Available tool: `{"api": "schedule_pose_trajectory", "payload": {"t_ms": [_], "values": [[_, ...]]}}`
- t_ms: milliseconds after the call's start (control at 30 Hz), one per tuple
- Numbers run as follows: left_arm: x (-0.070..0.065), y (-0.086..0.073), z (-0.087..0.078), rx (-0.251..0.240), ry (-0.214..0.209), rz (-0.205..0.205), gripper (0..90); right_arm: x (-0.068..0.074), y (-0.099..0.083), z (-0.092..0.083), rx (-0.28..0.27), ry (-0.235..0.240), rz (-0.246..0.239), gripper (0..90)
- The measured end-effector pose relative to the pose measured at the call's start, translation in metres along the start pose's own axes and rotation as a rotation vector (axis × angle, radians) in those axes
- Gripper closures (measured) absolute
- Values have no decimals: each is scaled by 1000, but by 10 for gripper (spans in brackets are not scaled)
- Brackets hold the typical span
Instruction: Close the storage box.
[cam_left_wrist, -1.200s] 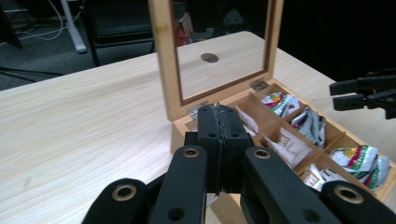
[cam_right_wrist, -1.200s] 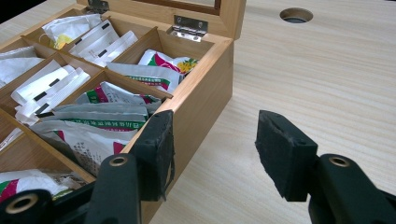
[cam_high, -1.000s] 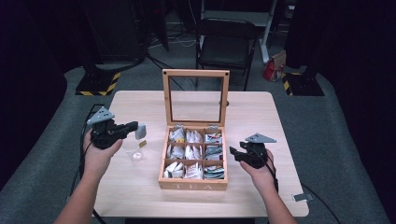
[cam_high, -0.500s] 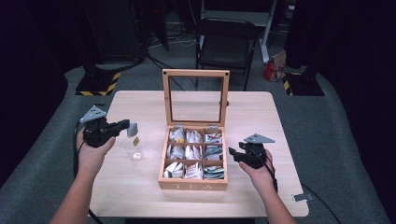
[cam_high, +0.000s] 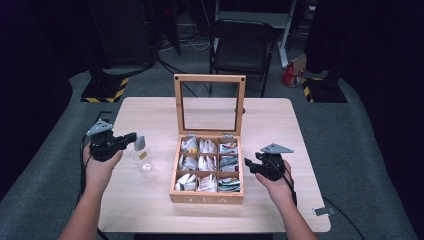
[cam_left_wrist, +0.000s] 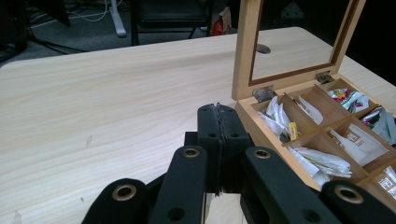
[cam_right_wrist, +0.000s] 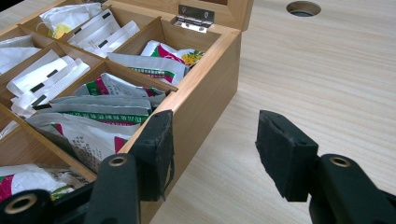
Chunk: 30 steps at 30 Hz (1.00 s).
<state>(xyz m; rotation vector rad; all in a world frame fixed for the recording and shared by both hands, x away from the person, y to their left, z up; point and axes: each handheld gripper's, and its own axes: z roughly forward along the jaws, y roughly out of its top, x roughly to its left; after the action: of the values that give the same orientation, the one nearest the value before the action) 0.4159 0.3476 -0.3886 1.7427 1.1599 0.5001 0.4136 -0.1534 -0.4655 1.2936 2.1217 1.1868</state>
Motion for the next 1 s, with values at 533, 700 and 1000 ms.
{"api": "schedule_pose_trajectory", "payload": {"t_ms": [533, 700, 1000], "values": [[5, -27, 13, 31, 19, -19, 893, 0, -1, 1, 7, 0, 5, 456], [6, -32, 16, 46, 25, -18, 892, 0, -1, 1, 6, 3, 6, 455], [6, -38, 21, 68, 24, -16, 891, 0, -1, 1, 5, 3, 5, 455]]}}
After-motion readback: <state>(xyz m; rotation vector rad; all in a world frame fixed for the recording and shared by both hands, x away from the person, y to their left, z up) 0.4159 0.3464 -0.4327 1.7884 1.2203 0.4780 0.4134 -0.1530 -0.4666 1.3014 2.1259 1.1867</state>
